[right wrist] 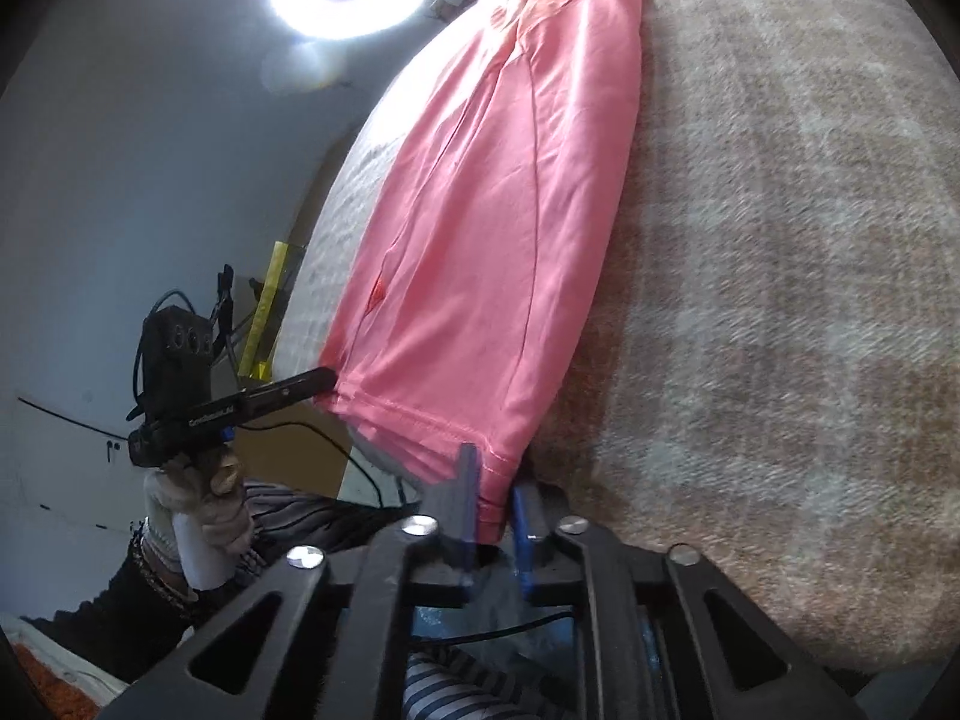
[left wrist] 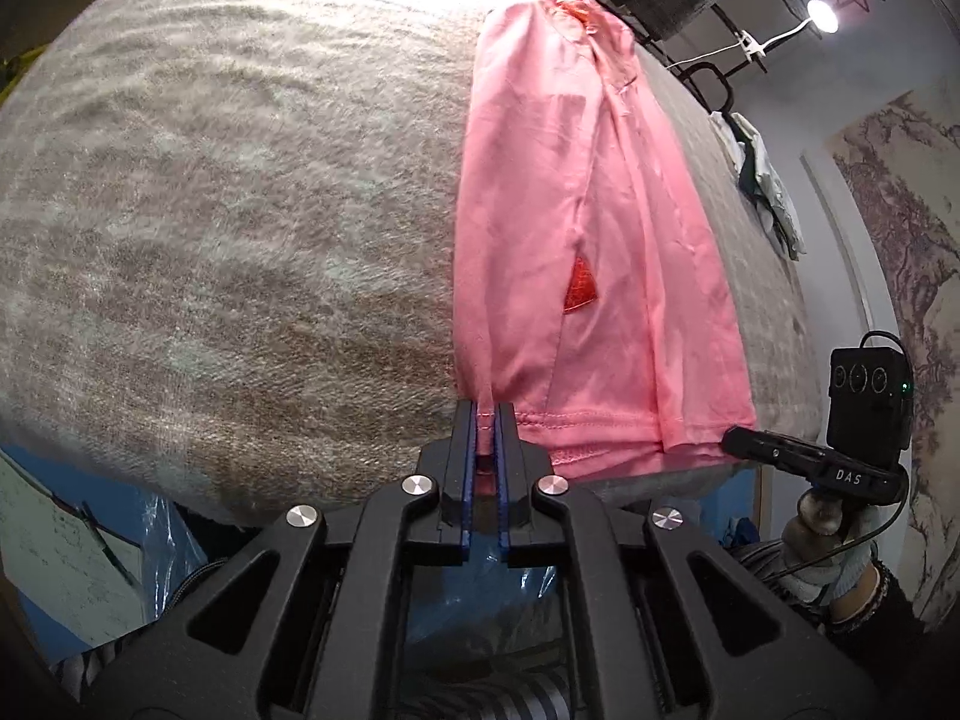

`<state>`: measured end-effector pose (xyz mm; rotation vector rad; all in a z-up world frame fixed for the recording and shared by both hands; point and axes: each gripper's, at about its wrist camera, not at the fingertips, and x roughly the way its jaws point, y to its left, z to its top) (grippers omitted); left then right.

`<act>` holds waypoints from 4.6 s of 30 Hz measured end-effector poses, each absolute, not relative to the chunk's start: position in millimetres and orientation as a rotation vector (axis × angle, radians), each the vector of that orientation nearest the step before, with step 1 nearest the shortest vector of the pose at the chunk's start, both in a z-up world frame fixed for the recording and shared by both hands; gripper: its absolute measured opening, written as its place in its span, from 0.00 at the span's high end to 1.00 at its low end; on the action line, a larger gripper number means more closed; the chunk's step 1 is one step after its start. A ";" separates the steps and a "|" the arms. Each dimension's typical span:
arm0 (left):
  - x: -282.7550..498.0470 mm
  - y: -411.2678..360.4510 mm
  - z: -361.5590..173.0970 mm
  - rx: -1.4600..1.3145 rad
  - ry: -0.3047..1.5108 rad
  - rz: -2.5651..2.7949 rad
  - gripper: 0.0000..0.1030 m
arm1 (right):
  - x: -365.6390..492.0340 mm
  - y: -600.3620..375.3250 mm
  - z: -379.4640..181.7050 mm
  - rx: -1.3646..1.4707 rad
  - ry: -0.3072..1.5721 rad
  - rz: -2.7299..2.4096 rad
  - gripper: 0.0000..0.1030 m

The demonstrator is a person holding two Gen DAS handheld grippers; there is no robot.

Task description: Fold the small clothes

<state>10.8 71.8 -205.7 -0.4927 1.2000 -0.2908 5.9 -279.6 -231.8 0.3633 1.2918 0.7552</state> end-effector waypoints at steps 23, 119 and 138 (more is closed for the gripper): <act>92.7 72.6 -158.7 -0.681 1.080 -0.378 1.00 | 57.1 -280.1 -184.2 0.512 1.171 0.745 0.98; 270.2 15.1 -189.7 -0.050 0.999 -0.195 1.00 | 168.9 -248.4 -187.9 0.084 1.174 0.660 0.70; 269.0 31.7 -163.4 -0.059 0.958 -0.161 0.98 | 195.0 -261.9 -190.0 -0.009 1.115 0.497 0.71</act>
